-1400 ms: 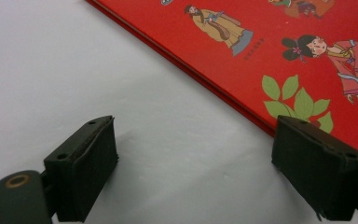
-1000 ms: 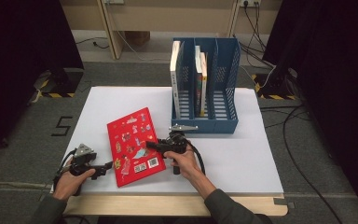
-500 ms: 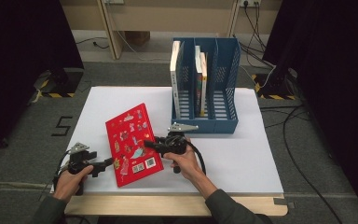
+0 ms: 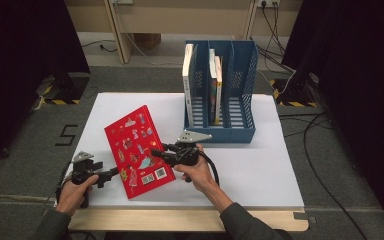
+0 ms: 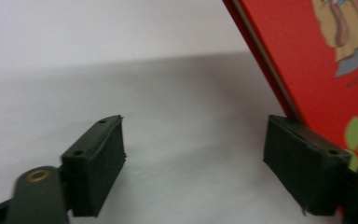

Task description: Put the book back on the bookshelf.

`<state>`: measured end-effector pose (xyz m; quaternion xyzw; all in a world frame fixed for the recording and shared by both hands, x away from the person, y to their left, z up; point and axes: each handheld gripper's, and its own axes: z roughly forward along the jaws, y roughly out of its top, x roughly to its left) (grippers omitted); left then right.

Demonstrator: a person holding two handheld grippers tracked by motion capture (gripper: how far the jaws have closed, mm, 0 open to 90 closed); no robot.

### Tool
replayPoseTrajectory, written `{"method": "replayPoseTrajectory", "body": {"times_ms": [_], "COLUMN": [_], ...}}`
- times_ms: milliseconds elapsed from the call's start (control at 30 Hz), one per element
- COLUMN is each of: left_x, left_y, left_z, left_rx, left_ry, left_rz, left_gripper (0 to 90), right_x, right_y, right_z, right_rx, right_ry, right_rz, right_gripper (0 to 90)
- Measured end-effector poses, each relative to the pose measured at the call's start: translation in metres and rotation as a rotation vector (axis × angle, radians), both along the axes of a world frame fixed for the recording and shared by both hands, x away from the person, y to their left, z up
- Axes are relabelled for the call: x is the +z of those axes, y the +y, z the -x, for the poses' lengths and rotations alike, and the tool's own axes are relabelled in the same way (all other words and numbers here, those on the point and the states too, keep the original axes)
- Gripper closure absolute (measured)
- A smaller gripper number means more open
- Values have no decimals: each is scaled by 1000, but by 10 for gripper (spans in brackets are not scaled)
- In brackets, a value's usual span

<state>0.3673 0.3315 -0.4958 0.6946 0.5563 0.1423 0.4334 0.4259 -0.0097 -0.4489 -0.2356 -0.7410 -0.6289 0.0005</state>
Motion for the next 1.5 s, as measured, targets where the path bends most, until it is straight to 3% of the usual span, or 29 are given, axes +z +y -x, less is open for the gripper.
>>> {"method": "replayPoseTrajectory", "body": {"times_ms": [33, 133, 167, 200, 333, 533, 800, 967, 1067, 1133, 1167, 1200, 1267, 1400, 1500], "left_x": [2, 7, 7, 8, 9, 13, 14, 14, 15, 16, 16, 16, 15, 14, 14], "left_y": [-1, -5, -5, -5, -6, -13, -21, -23, -26, -29, -31, -34, -34, -24, -15], "left_z": [0, 1, 1, 3, 4, 8, 11, 11, 13, 15, 16, 17, 17, 14, 13], "left_rx": [2, 9, 9, 10, 5, -31, -79, -111, -140, -165, -181, -186, -179, -124, -82], "left_ry": [-4, -39, -39, -54, -75, -97, -114, -115, -123, -123, -127, -130, -128, -124, -119], "left_rz": [25, 36, 36, 58, 66, 113, 94, 110, 104, 117, 105, 85, 53, 69, 58], "left_gripper": [248, 367, 375, 360, 290, 311, 363, 369, 280, 137, 196, 188, 165, 167, 166], "right_x": [3, 13, 13, 21, 26, 26, 25, 22, 16, 14, 12, 11, 9, 12, 12], "right_y": [0, 1, 1, 2, -4, -20, -30, -26, -20, -22, -23, -24, -25, -23, -23], "right_z": [0, 2, 2, 5, 7, 17, 24, 25, 26, 25, 24, 22, 22, 26, 28], "right_rx": [1, 7, 7, 33, 84, 140, 168, 181, 200, 171, 160, 151, 148, 136, 118], "right_ry": [-17, -90, -90, -169, -230, -214, -226, -219, -203, -182, -165, -156, -156, -171, -180], "right_rz": [-2, 13, 13, 24, 52, 104, 151, 173, 202, 193, 183, 177, 165, 156, 140], "right_gripper": [669, 674, 674, 676, 674, 675, 670, 647, 642, 642, 643, 644, 650, 662, 671]}}
